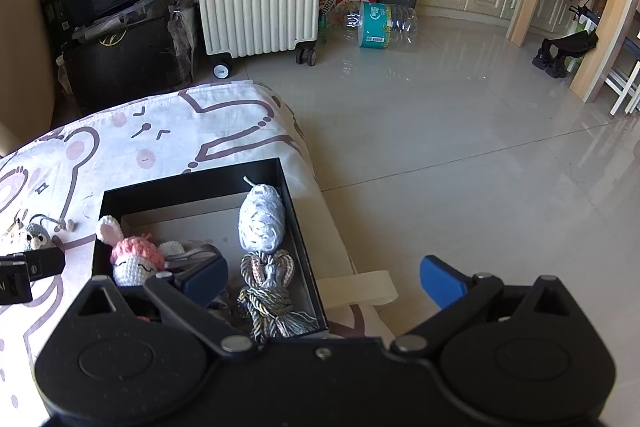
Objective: Organize objects
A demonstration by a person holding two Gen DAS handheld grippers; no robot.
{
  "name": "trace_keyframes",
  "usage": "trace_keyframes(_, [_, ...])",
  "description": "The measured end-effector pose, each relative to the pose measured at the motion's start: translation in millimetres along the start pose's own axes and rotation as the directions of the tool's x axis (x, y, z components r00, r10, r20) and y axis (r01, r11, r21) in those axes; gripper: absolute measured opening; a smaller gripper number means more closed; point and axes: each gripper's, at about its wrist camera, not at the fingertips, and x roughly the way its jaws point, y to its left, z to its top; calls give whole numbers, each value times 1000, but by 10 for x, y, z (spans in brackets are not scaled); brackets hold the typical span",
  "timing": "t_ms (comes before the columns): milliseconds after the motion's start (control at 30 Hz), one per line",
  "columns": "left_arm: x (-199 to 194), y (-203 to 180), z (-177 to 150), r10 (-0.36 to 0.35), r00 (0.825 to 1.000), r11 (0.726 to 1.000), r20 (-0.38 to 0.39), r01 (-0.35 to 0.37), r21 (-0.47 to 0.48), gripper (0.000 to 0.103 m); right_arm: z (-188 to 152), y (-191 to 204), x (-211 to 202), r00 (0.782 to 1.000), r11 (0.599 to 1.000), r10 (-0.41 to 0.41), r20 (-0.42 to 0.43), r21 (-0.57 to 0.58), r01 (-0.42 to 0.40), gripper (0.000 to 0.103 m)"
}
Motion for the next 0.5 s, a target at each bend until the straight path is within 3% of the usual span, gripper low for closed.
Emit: trace_keyframes(500, [-36,417,-17,49,999,997,6,-49,-62,103,16,232,60,1000,1000,13,0,-9,-13,103])
